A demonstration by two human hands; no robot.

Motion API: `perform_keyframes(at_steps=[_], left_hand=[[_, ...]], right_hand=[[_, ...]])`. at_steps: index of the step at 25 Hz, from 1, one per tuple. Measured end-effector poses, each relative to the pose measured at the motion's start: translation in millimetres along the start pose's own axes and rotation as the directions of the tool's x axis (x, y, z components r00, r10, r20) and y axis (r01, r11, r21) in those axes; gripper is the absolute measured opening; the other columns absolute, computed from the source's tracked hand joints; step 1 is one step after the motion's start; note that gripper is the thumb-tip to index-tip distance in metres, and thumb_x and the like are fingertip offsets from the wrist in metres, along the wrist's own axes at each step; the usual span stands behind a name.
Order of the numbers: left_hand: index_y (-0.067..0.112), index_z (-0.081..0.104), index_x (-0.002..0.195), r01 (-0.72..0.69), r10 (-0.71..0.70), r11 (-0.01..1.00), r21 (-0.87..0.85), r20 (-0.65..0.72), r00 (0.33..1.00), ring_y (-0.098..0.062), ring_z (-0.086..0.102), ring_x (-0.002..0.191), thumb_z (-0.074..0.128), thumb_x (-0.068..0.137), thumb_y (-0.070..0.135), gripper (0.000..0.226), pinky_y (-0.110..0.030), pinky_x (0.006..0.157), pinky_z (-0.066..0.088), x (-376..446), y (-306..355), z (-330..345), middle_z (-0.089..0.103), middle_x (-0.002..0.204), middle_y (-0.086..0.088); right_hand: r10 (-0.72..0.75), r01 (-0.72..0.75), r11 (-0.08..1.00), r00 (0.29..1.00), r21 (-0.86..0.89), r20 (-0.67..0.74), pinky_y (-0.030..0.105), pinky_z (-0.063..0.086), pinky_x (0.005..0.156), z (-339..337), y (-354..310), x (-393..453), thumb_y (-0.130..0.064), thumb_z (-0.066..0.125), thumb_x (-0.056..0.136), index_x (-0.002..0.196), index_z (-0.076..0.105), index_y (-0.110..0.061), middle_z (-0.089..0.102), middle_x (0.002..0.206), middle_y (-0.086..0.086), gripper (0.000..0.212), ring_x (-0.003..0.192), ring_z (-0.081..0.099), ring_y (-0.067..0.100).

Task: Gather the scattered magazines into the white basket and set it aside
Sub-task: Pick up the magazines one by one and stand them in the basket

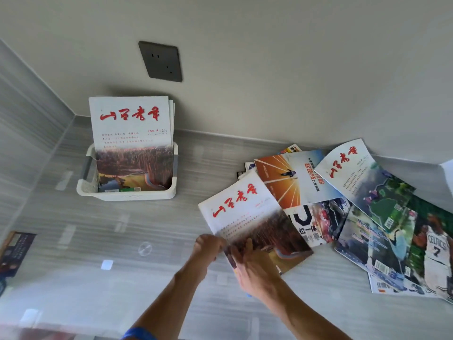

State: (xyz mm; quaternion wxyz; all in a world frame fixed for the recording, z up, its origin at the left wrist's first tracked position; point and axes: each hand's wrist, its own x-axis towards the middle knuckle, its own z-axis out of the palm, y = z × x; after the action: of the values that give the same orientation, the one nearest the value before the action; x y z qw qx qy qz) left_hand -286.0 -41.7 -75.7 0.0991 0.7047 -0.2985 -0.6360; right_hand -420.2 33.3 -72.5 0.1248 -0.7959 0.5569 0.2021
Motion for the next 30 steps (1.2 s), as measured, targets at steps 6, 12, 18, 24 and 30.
perform_keyframes(at_steps=[6, 12, 18, 24, 30], left_hand=[[0.015, 0.062, 0.100, -0.012, 0.011, 1.000, 0.028, 0.009, 1.000, -0.020, 0.059, 0.092, 0.065, 0.082, 0.020, 0.019, -0.028, 0.067, 0.050, 5, -10, 28, 0.064, 0.105, -0.007], [0.020, 0.061, 0.108, -0.063, 0.059, 0.998, -0.032, -0.103, 0.993, -0.024, 0.058, 0.098, 0.069, 0.079, 0.014, 0.031, -0.033, 0.077, 0.053, 4, -26, 35, 0.063, 0.110, -0.008], [0.023, 0.060, 0.114, -0.101, 0.147, 0.878, -0.467, 0.063, 0.987, -0.029, 0.064, 0.086, 0.056, 0.092, 0.017, 0.023, -0.039, 0.074, 0.050, -9, -5, -21, 0.070, 0.097, -0.015], [0.010, 0.068, 0.100, -0.486, 0.496, 0.721, -0.495, -0.122, 0.860, -0.019, 0.065, 0.077, 0.059, 0.085, -0.005, 0.023, -0.026, 0.061, 0.051, -30, 2, -115, 0.074, 0.087, -0.004], [0.020, 0.074, 0.083, -0.628, 0.607, 0.768, 0.128, -0.459, 0.649, 0.005, 0.065, 0.067, 0.068, 0.084, 0.003, 0.018, -0.020, 0.062, 0.049, -47, 7, -170, 0.074, 0.070, 0.015]], right_hand=[[0.746, -0.617, 0.478, 0.661, 0.625, 0.082, 0.052, 0.048, 0.098, 9, 83, -10, -0.028, 0.060, 0.084, 0.140, 0.030, -0.018, 0.040, 0.146, 0.013, 0.064, 0.126, 0.047, 0.034], [0.809, -0.394, 0.066, 0.559, 0.917, 0.182, 0.039, 0.053, 0.080, 16, 61, -29, -0.016, 0.061, 0.086, 0.107, 0.054, -0.015, 0.071, 0.101, 0.009, 0.022, 0.091, 0.066, 0.033], [0.396, 0.225, -0.185, 0.908, 0.957, -0.137, 0.025, 0.054, 0.084, -69, 37, -25, -0.001, 0.064, 0.087, 0.107, 0.066, -0.012, 0.075, 0.104, 0.009, 0.022, 0.097, 0.069, 0.021], [0.340, 0.261, -0.057, 0.912, 0.964, -0.227, 0.022, 0.055, 0.082, -111, 30, -11, -0.007, 0.067, 0.083, 0.101, 0.070, -0.021, 0.077, 0.102, -0.002, 0.023, 0.095, 0.071, 0.012], [0.542, 0.007, 0.406, 0.803, 0.914, -0.247, 0.026, 0.049, 0.066, -113, -10, 37, -0.021, 0.065, 0.092, 0.083, 0.070, -0.024, 0.073, 0.078, -0.006, 0.010, 0.074, 0.067, 0.017]])
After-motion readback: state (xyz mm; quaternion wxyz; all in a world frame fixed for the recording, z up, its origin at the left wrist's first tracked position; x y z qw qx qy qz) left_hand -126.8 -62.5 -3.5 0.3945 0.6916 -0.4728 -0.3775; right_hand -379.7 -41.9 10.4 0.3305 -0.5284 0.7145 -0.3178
